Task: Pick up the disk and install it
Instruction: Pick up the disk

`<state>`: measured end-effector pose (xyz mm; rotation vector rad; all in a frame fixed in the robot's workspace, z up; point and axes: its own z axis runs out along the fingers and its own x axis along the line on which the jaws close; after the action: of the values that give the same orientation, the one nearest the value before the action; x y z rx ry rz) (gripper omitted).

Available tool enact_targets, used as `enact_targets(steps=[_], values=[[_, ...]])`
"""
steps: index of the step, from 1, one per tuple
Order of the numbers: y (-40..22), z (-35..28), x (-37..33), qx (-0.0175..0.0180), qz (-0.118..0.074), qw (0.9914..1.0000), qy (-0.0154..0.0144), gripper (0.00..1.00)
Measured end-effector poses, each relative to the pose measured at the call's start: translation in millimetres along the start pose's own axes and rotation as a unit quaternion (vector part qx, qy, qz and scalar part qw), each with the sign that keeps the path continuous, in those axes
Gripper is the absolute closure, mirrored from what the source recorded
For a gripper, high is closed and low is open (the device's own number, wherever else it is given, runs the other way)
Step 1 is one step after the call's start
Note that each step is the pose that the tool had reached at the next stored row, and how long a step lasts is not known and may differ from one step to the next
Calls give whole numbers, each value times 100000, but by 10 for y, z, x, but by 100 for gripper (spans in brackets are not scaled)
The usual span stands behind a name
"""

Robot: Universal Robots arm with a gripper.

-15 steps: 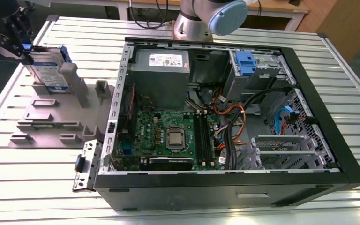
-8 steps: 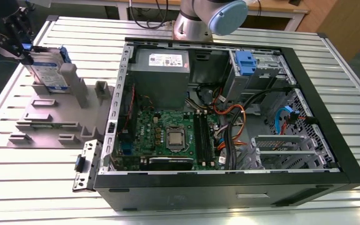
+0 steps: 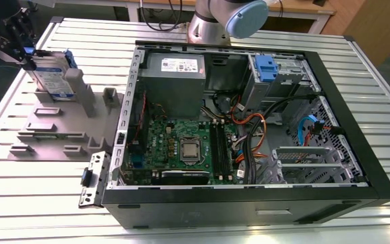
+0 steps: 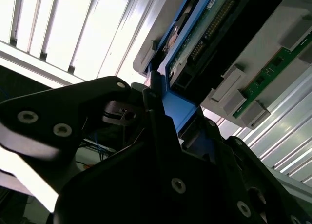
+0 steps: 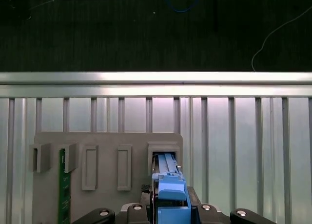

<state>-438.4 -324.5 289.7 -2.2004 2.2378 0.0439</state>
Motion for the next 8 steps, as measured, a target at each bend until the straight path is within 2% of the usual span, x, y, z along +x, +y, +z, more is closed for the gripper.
enact_targets(steps=[8], values=[[0, 0, 0, -10, -501, 99999, 5, 63]])
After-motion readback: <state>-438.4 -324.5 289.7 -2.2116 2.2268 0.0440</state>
